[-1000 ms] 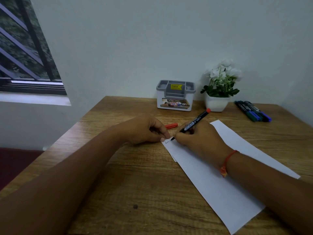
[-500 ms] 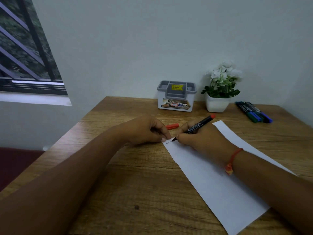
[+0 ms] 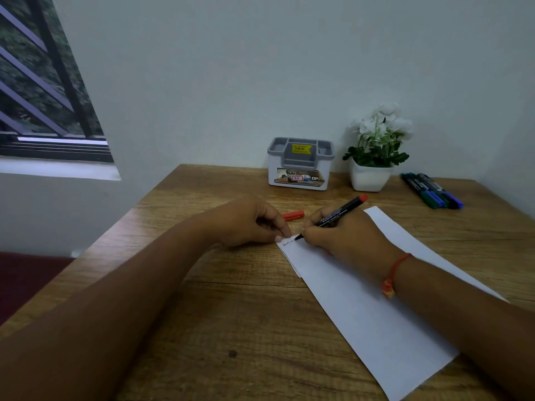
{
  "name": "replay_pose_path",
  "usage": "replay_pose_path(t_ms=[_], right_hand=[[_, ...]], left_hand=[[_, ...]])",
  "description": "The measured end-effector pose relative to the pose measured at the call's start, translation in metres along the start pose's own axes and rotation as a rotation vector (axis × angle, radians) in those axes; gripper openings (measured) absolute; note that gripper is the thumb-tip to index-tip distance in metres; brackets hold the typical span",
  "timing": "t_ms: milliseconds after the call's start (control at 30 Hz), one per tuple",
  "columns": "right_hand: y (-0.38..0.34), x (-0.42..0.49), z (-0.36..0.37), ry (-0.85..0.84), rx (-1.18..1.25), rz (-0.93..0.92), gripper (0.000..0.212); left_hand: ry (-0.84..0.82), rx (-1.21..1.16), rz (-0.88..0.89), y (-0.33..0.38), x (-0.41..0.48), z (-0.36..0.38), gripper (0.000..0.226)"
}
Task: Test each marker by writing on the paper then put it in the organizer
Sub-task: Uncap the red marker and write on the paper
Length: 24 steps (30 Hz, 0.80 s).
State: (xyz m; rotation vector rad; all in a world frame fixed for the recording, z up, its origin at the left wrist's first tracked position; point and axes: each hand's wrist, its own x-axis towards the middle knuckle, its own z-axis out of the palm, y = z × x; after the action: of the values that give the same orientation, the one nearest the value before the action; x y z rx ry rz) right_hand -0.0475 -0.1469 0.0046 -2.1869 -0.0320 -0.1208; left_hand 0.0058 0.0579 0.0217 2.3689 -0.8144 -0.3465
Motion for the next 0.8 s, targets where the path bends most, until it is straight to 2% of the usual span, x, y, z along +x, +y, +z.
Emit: replay_pose_path(t_ms=[267,800], right_hand=[[-0.0009,-0.0011,-0.0013,0.0,-0.013,0.014,0.012],[0.0,-0.0022,-0.0017,0.019,-0.009,0.002,0.005]], left_hand=[[0.006,-0.009,-0.005,-0.0021,0.0021,0.0004,0.02],[-0.004,0.002,0.009,-0.0021,0.002,0.0001,0.021]])
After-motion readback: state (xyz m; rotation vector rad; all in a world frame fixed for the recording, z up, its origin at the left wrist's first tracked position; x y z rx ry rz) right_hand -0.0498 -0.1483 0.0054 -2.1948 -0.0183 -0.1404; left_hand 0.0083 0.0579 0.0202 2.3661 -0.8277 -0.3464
